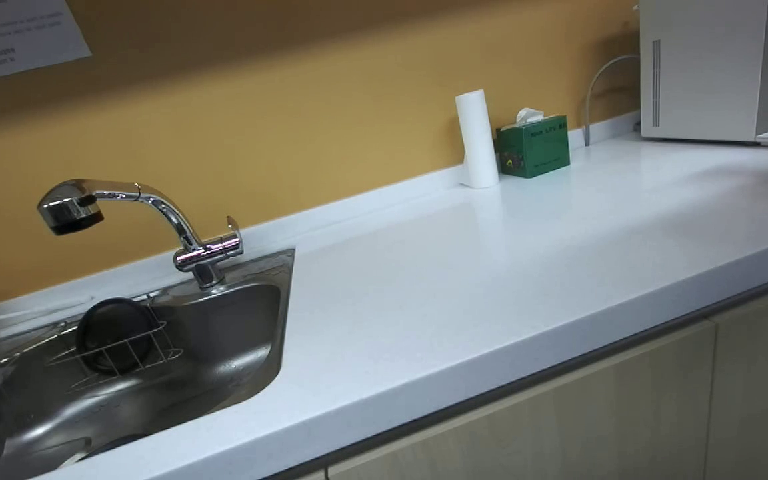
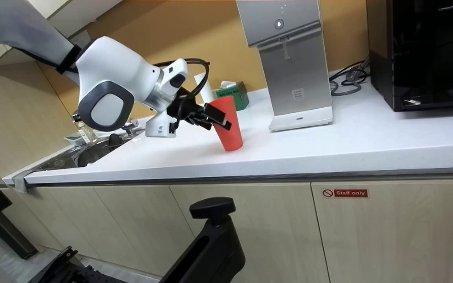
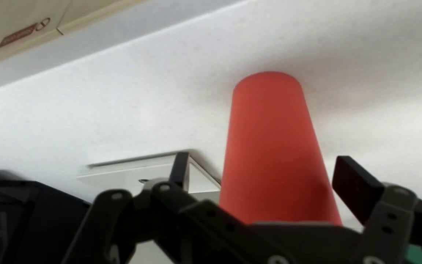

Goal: Move the pink cup to the left

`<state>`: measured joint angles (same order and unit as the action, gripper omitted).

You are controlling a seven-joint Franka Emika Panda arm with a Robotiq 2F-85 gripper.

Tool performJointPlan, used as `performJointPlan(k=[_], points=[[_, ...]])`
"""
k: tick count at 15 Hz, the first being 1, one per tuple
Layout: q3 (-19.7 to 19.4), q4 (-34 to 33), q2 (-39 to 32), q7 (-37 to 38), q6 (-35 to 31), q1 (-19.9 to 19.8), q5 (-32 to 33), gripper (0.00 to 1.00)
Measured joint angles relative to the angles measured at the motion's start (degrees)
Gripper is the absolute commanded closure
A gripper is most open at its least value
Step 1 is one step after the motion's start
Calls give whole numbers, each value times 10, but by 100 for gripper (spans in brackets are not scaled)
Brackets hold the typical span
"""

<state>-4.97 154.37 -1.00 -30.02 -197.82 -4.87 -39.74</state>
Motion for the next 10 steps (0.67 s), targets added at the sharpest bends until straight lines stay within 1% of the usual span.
performJointPlan(k=[3, 6, 8, 10], points=[[0, 9, -1, -50, 10, 2, -79, 0], [1, 14, 19, -85, 80, 7, -125, 0], [-1, 30, 37, -60, 125, -1, -77, 0], [4, 46, 56, -58, 147, -16, -50, 0]])
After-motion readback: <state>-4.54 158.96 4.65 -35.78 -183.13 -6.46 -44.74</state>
